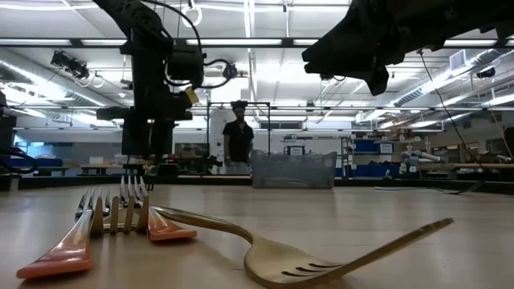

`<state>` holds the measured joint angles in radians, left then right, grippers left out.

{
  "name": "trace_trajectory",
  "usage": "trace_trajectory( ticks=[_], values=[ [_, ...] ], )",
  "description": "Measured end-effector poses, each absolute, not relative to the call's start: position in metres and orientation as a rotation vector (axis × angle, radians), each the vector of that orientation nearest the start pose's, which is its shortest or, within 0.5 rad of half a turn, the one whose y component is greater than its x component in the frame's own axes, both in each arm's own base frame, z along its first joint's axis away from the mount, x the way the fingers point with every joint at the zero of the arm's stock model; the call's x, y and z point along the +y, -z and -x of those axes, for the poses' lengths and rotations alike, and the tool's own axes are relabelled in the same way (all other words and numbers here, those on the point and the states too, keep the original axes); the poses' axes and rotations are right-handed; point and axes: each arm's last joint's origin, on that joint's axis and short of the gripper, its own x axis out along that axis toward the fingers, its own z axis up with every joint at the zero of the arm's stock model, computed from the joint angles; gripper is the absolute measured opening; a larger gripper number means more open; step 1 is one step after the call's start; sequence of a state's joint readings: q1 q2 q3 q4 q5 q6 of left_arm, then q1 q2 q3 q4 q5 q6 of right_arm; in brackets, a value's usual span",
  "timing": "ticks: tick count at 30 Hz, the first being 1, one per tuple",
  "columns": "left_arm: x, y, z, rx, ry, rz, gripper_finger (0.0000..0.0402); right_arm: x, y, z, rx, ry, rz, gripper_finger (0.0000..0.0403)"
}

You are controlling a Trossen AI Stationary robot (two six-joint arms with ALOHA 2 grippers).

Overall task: Sort silverware by color (type)
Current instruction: Put the blue fork into the green bin

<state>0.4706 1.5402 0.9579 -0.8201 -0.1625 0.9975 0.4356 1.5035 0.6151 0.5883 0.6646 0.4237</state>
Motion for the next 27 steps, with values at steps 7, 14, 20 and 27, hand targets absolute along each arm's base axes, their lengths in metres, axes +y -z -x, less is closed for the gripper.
trace_trajectory(
  ticks=[7, 14, 20, 27],
  values=[
    [0.124, -0.164, -0.240, 1.631, 0.213, -0.527, 0.0141, 0.106, -0.188, -0.271, 0.198, 0.276, -0.265, 0.0109],
    [0.124, -0.153, -0.241, 1.690, 0.237, -0.509, 0.0141, 0.106, -0.189, -0.271, 0.195, 0.275, -0.263, 0.0109],
    [0.125, -0.148, -0.243, 1.699, 0.250, -0.509, 0.0141, 0.105, -0.189, -0.271, 0.190, 0.277, -0.264, 0.0109],
    [0.124, -0.147, -0.244, 1.689, 0.275, -0.540, 0.0141, 0.105, -0.189, -0.271, 0.193, 0.277, -0.263, 0.0109]
  ],
)
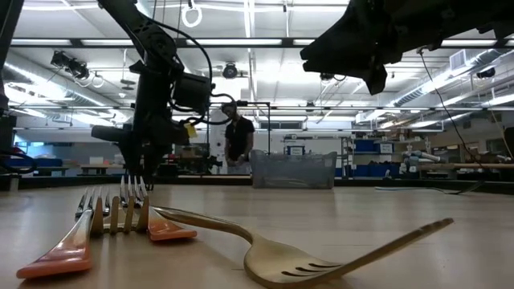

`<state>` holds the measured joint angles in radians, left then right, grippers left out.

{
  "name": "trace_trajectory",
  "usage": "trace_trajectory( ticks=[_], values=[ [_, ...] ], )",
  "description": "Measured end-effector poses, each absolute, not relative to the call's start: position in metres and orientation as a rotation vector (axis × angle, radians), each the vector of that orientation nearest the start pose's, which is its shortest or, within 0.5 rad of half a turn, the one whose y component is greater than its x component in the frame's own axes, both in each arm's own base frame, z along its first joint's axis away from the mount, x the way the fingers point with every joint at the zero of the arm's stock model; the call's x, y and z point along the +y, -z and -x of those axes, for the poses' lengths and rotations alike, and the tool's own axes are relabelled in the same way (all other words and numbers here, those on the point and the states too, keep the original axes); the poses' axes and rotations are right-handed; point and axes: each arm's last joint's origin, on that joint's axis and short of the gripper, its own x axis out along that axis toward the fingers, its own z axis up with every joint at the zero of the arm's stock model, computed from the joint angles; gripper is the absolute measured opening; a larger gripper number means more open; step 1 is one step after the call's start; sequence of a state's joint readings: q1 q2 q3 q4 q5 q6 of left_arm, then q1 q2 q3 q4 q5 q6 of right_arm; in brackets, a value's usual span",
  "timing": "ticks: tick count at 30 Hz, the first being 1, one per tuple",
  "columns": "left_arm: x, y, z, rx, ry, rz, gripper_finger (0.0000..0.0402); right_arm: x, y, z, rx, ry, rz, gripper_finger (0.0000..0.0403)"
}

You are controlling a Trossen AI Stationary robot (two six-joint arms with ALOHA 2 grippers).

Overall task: Sort silverware by color (type)
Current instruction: Put the blue fork into the green bin

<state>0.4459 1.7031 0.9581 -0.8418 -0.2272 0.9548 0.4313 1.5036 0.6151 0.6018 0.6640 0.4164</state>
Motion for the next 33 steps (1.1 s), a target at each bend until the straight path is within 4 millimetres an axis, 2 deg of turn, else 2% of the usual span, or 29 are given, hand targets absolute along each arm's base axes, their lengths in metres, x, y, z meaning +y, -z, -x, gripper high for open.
trace_trajectory(
  ticks=[8, 18, 25, 29, 33],
  values=[
    [0.114, -0.147, -0.251, 1.655, 0.377, -0.655, 0.0141, 0.105, -0.189, -0.271, 0.197, 0.274, -0.261, 0.0109],
    [0.109, -0.151, -0.253, 1.721, 0.321, -0.786, 0.0141, 0.105, -0.188, -0.271, 0.204, 0.276, -0.256, 0.0109],
    [0.103, -0.176, -0.258, 1.641, 0.251, -0.818, 0.0141, 0.105, -0.186, -0.270, 0.221, 0.278, -0.253, 0.0109],
    [0.091, -0.191, -0.261, 1.570, 0.207, -0.842, 0.0141, 0.107, -0.186, -0.270, 0.224, 0.274, -0.250, 0.0109],
    [0.070, -0.195, -0.259, 1.575, 0.191, -0.782, 0.0141, 0.107, -0.185, -0.269, 0.229, 0.274, -0.247, 0.0109]
  ],
)
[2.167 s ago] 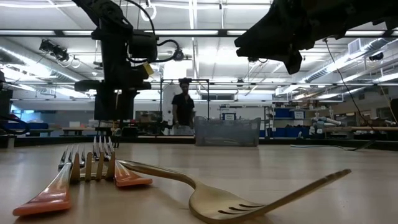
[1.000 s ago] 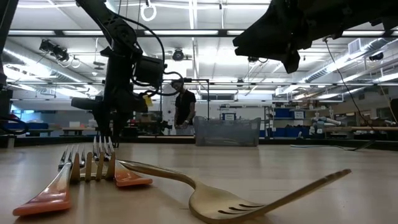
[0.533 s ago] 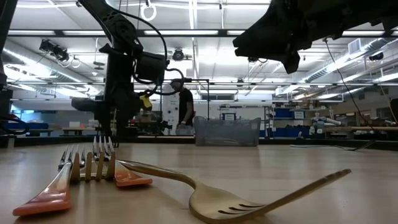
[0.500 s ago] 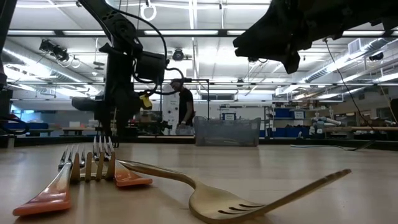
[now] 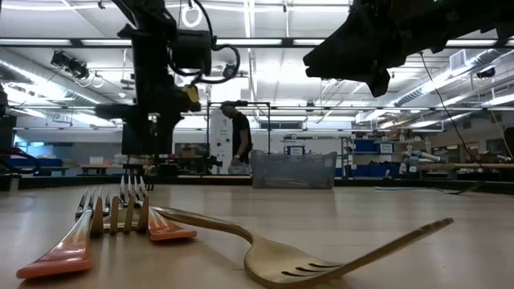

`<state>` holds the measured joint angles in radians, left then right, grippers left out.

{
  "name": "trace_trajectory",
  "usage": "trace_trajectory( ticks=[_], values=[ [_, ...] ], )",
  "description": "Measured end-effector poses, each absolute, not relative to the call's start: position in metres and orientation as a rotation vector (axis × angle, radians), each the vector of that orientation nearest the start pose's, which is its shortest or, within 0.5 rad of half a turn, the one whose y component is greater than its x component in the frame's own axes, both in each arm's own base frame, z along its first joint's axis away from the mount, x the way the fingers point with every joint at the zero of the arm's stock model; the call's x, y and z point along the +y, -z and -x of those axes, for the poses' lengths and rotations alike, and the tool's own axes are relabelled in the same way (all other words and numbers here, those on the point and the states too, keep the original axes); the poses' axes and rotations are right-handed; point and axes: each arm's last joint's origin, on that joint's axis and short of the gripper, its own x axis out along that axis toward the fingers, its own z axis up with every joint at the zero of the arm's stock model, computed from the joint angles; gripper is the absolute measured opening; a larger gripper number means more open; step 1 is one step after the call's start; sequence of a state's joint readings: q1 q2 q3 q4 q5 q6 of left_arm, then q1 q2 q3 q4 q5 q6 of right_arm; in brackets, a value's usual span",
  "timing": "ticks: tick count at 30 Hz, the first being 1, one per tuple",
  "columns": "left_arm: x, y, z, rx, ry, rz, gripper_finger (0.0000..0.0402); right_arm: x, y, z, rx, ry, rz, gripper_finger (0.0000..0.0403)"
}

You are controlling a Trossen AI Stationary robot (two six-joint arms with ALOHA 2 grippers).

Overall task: Sort silverware by color (type)
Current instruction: Put the blue fork into the green bin

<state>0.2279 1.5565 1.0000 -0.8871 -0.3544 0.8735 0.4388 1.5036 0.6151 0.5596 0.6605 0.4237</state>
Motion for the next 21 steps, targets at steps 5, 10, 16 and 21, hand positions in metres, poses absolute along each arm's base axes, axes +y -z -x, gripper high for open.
trace_trajectory(
  ticks=[5, 10, 16, 21],
  values=[
    [0.039, -0.197, -0.260, 1.558, 0.175, -0.737, 0.0141, 0.107, -0.185, -0.269, 0.229, 0.274, -0.247, 0.0109],
    [0.011, -0.197, -0.259, 1.538, 0.205, -0.678, 0.0141, 0.107, -0.184, -0.269, 0.239, 0.276, -0.242, 0.0109],
    [-0.014, -0.197, -0.256, 1.535, 0.182, -0.560, 0.0141, 0.107, -0.184, -0.269, 0.242, 0.277, -0.242, 0.0109],
    [-0.028, -0.200, -0.254, 1.504, 0.148, -0.527, 0.0141, 0.107, -0.184, -0.269, 0.242, 0.276, -0.238, 0.0109]
  ],
)
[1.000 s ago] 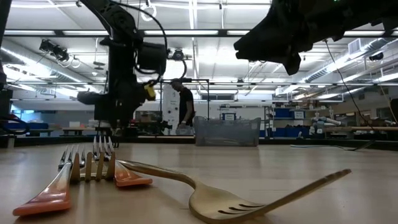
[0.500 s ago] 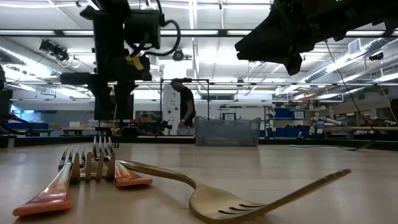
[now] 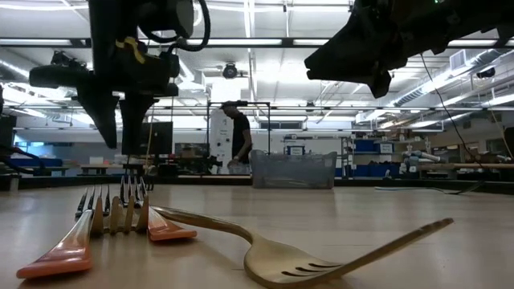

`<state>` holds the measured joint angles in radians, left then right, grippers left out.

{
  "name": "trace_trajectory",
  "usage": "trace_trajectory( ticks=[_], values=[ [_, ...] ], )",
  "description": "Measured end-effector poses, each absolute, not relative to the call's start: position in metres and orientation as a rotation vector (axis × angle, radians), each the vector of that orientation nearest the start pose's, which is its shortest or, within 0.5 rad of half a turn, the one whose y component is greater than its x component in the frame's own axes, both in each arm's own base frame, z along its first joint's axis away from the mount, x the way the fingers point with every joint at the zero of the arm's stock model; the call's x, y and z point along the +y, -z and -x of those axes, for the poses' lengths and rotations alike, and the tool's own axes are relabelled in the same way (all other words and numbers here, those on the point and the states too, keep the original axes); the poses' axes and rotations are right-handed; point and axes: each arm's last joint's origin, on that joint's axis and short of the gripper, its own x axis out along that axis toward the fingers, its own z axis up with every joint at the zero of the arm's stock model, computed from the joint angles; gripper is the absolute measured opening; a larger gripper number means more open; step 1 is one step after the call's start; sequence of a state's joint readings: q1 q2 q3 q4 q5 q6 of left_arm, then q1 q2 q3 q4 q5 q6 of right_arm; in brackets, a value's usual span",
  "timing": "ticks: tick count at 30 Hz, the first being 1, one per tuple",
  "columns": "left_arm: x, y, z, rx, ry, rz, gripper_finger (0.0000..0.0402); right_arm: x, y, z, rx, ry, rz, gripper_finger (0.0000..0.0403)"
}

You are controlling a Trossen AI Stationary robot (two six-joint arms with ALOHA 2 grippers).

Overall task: Sort silverware by color (type)
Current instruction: Put the blue fork into the green bin

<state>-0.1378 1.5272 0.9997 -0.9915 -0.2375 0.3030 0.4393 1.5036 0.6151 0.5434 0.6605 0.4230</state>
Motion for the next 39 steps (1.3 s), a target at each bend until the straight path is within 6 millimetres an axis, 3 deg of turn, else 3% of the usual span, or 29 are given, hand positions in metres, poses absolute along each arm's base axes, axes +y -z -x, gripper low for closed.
trace_trajectory(
  ticks=[10, 17, 20, 23, 29, 39],
  values=[
    [0.000, -0.199, -0.269, 1.414, 0.007, -0.443, 0.0141, 0.107, -0.184, -0.269, 0.237, 0.275, -0.238, 0.0109],
    [0.021, -0.189, -0.275, 1.400, -0.268, -0.144, 0.0141, 0.107, -0.185, -0.269, 0.235, 0.276, -0.246, 0.0109],
    [0.022, -0.179, -0.277, 1.419, -0.385, -0.053, 0.0141, 0.107, -0.185, -0.269, 0.235, 0.275, -0.244, 0.0109],
    [0.018, -0.169, -0.280, 1.437, -0.490, -0.098, 0.0141, 0.107, -0.185, -0.269, 0.235, 0.275, -0.243, 0.0109],
    [0.006, -0.161, -0.284, 1.412, -0.577, -0.198, 0.0141, 0.107, -0.185, -0.269, 0.236, 0.275, -0.242, 0.0109],
    [0.006, -0.151, -0.277, 1.389, -0.661, -0.122, 0.0141, 0.107, -0.185, -0.269, 0.236, 0.276, -0.242, 0.0109]
  ],
)
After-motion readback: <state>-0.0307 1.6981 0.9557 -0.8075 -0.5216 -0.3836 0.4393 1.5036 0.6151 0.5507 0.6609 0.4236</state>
